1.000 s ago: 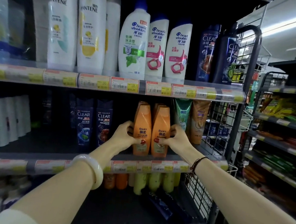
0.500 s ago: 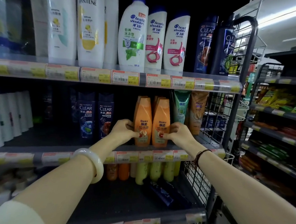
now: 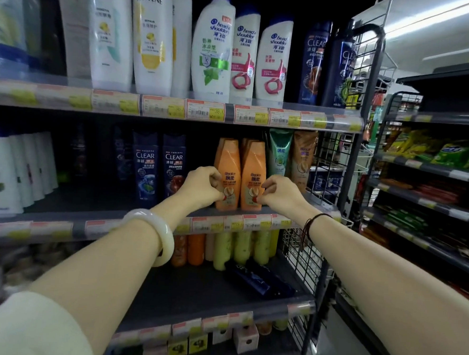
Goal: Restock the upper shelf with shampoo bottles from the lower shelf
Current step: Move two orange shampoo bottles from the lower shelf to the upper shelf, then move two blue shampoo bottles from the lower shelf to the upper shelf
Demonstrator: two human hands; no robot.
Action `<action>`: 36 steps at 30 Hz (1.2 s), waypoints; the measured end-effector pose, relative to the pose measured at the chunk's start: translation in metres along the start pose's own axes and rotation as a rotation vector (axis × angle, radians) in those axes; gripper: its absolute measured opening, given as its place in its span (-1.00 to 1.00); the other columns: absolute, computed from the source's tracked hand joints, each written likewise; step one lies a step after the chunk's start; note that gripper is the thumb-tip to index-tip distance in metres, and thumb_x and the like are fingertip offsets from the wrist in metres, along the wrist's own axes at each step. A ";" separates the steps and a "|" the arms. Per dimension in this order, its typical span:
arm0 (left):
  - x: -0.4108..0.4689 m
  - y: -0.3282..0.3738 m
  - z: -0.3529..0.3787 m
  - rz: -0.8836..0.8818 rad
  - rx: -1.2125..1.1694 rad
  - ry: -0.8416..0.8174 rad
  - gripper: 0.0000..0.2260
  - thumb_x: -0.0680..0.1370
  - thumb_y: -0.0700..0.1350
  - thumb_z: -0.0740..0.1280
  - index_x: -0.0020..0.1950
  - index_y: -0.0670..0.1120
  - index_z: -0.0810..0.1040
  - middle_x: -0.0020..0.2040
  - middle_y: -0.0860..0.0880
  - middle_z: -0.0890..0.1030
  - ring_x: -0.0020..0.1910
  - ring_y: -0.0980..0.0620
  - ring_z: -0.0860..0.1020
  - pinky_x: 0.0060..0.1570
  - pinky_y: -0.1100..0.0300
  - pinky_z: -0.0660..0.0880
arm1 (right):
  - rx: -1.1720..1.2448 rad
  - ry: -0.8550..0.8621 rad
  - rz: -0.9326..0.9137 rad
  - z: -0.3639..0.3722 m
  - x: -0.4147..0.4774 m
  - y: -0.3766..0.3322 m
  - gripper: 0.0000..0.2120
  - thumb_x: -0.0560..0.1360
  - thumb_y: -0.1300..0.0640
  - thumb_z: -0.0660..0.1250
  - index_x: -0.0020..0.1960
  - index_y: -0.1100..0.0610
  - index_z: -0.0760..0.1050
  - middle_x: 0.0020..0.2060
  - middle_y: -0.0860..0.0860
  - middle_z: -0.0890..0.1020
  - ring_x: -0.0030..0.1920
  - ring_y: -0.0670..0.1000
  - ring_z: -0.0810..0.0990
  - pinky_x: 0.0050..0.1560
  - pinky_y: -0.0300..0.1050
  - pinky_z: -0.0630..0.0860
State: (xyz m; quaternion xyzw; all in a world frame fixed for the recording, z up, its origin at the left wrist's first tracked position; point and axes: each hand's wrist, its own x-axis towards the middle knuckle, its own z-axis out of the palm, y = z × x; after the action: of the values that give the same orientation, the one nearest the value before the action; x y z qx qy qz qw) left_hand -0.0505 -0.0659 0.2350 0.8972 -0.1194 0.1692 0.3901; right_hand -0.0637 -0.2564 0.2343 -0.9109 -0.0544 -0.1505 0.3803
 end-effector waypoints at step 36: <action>-0.064 -0.100 0.144 -0.253 0.118 -0.631 -0.77 0.36 -0.20 0.50 -0.05 -0.08 0.54 -0.07 -0.02 0.51 -0.06 0.02 0.50 -0.11 0.18 0.46 | -0.289 -0.591 0.286 0.078 -0.050 0.140 -0.70 0.40 0.21 0.44 0.11 0.25 0.59 -0.08 0.07 0.57 -0.08 0.01 0.51 -0.12 -0.17 0.42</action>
State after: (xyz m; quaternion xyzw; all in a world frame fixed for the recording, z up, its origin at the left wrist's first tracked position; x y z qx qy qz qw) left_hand -0.0435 -0.1006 0.0514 0.9341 -0.1118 -0.1598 0.2991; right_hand -0.0626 -0.2985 0.0721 -0.9580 -0.0122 0.1678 0.2324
